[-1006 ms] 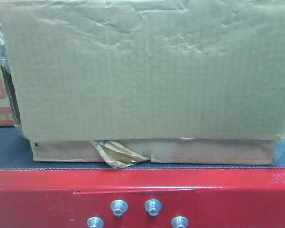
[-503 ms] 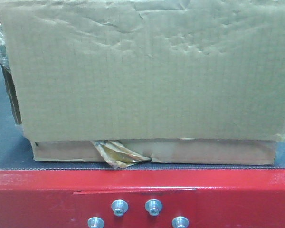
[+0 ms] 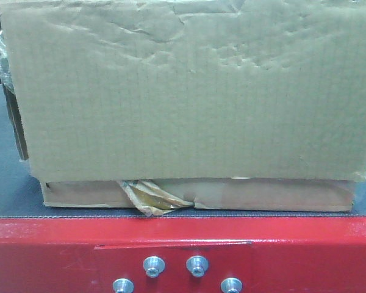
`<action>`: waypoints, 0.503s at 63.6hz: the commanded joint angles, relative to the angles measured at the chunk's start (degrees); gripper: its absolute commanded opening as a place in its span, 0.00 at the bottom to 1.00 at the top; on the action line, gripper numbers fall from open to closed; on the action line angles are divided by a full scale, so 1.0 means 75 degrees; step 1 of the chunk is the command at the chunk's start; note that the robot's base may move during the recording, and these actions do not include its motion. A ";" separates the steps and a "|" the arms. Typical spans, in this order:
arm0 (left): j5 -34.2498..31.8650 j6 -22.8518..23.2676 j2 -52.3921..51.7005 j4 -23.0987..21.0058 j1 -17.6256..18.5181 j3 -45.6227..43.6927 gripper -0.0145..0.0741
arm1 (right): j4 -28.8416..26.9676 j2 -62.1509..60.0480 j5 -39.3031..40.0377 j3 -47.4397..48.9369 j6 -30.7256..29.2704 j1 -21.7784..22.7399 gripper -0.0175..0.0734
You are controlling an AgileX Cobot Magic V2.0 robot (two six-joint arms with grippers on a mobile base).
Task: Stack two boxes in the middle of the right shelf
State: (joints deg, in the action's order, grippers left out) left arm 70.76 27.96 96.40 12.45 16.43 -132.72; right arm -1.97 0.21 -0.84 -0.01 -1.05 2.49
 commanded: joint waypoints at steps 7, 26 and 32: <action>-0.0107 0.0399 0.0533 0.0569 0.1430 0.0053 0.04 | -0.0031 -0.0027 0.0166 0.0001 -0.0058 0.0038 0.01; -0.0107 0.0844 0.1085 0.0555 0.1945 0.1253 0.04 | -0.0031 -0.0027 0.0166 0.0001 -0.0058 0.0038 0.01; -0.0107 0.0914 0.1162 0.0555 0.1945 0.1725 0.04 | -0.0031 -0.0027 0.0166 0.0001 -0.0058 0.0038 0.01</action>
State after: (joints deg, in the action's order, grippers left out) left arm 71.13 33.44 105.17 15.97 30.84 -122.18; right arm -1.97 0.21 -0.84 -0.01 -1.05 2.49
